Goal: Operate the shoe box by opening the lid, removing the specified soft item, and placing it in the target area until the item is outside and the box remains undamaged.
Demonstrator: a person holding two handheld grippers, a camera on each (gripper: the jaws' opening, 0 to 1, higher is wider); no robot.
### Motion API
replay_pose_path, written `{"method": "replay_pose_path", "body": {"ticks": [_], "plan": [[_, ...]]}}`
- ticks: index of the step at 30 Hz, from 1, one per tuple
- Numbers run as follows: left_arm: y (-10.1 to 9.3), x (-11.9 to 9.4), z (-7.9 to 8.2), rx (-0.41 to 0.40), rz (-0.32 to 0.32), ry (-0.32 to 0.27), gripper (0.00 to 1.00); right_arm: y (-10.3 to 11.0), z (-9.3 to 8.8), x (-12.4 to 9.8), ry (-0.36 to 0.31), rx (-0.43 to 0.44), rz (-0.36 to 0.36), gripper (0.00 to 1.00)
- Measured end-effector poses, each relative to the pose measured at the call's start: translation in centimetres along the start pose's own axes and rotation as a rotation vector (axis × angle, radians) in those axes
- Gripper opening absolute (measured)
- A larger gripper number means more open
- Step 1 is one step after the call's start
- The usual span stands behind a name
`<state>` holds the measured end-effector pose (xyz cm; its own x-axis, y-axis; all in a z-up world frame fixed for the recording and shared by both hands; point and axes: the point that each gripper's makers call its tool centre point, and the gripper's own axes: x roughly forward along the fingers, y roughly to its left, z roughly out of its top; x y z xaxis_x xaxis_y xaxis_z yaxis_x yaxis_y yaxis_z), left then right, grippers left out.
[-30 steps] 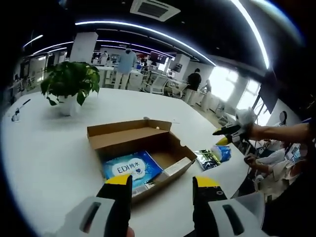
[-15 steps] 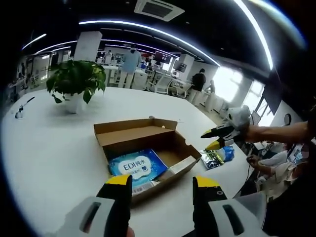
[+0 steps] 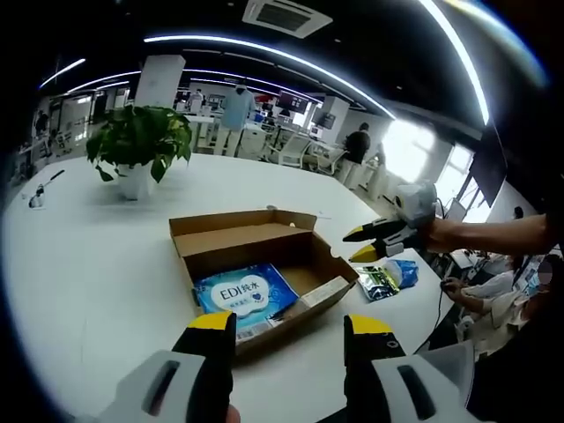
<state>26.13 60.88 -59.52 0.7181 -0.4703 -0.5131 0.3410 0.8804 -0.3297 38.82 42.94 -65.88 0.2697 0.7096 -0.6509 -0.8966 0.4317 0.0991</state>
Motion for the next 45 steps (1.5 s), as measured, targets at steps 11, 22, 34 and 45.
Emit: {"method": "replay_pose_path", "body": {"ticks": [11,22,34,45], "plan": [[0.8,-0.3,-0.6,-0.013,0.007,0.005,0.49,0.8,0.8,4.2,0.059,0.014,0.010,0.38],[1.4,-0.6,-0.6,-0.029,0.012,-0.007,0.49,-0.8,0.9,7.3,0.091,0.106,0.008,0.35],[2.1,-1.3,-1.1,-0.043,0.029,0.001,0.49,-0.1,0.4,11.1,0.118,0.230,0.019,0.30],[2.6,-1.7,-1.7,-0.062,0.037,0.000,0.49,1.0,-1.4,13.9,0.186,0.332,0.012,0.24]]}}
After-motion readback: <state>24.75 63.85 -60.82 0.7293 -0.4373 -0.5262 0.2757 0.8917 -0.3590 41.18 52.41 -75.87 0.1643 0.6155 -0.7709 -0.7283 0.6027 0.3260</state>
